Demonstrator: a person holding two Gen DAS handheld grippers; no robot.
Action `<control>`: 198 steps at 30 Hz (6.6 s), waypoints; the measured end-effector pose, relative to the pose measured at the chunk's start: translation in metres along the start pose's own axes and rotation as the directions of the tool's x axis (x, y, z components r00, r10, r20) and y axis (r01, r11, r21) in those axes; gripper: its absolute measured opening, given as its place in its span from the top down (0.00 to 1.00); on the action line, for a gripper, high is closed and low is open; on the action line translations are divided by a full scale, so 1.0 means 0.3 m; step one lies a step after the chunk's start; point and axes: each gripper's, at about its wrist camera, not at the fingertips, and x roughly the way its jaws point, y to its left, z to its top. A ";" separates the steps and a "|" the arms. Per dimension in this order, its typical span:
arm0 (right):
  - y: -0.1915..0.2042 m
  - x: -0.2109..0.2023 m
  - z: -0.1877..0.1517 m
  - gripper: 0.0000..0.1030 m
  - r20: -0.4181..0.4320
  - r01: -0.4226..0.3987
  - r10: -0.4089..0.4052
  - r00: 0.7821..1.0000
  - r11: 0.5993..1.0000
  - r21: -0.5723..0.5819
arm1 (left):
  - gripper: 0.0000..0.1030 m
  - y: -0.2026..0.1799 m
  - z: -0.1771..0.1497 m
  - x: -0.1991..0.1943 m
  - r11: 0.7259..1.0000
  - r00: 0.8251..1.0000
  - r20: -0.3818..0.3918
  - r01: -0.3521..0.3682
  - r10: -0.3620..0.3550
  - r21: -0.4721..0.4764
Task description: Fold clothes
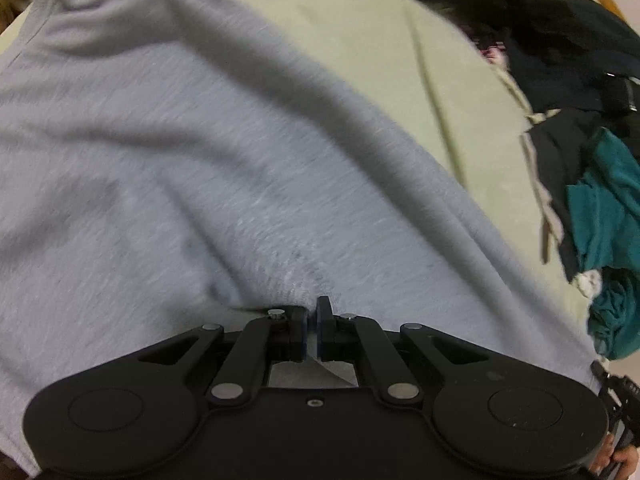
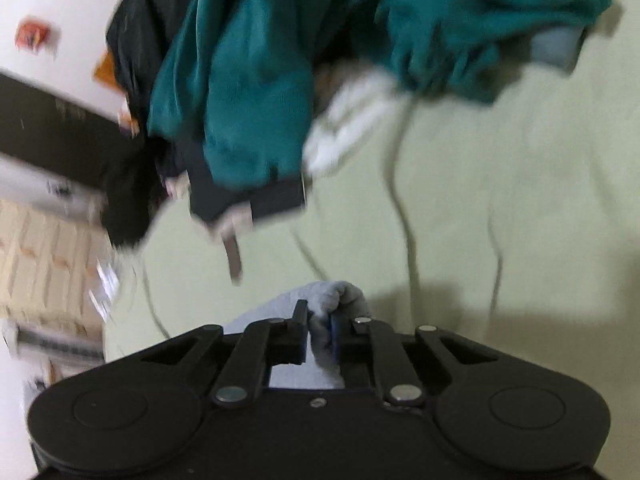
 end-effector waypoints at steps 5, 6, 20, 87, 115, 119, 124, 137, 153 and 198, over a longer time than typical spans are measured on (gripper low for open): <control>-0.012 0.063 0.021 0.91 -0.002 0.096 -0.096 0.995 0.995 -0.017 | 0.98 -0.036 -0.020 0.083 0.995 0.996 -0.046 -0.076 0.079 0.059; -0.010 0.086 0.019 0.91 0.000 0.113 -0.113 0.994 0.993 -0.022 | 0.98 -0.036 -0.025 0.098 0.995 0.995 -0.050 -0.088 0.091 0.053; -0.092 -0.132 -0.069 0.43 -0.013 0.167 -0.167 0.986 0.986 0.022 | 0.60 0.023 -0.059 -0.115 0.997 1.000 0.016 -0.026 0.025 0.068; 1.060 0.789 -0.485 0.99 0.006 0.183 -0.212 0.977 0.833 -0.522 | 0.63 0.892 0.895 -0.018 0.964 0.941 0.325 -0.168 0.096 0.204; 1.106 0.718 -0.464 0.33 0.067 0.197 -0.187 0.980 0.870 -0.452 | 0.45 0.903 0.860 -0.128 0.985 0.912 0.405 -0.123 0.064 0.121; 1.129 0.605 -0.537 0.34 0.132 0.236 -0.197 0.971 0.862 -0.449 | 0.48 0.848 0.773 -0.197 0.961 0.884 0.459 -0.198 0.090 0.191; 1.077 0.565 -0.667 0.42 0.132 0.286 -0.254 0.958 0.874 -0.393 | 0.81 0.801 0.713 -0.147 0.938 0.929 0.367 -0.160 0.038 0.307; 0.935 0.650 -0.748 0.41 0.144 0.271 -0.235 0.961 0.901 -0.339 | 0.82 0.810 0.741 0.071 0.919 0.973 0.196 -0.189 0.126 0.347; 0.901 0.428 -0.754 0.26 0.145 0.208 -0.167 0.975 0.917 -0.342 | 0.62 0.796 0.644 -0.030 0.943 0.946 0.265 -0.247 0.185 0.225; -0.066 -0.455 -1.303 0.81 0.171 0.038 -0.157 0.973 0.834 0.550 | 0.72 1.242 -0.097 -0.386 0.872 0.930 0.256 -0.115 0.263 -0.476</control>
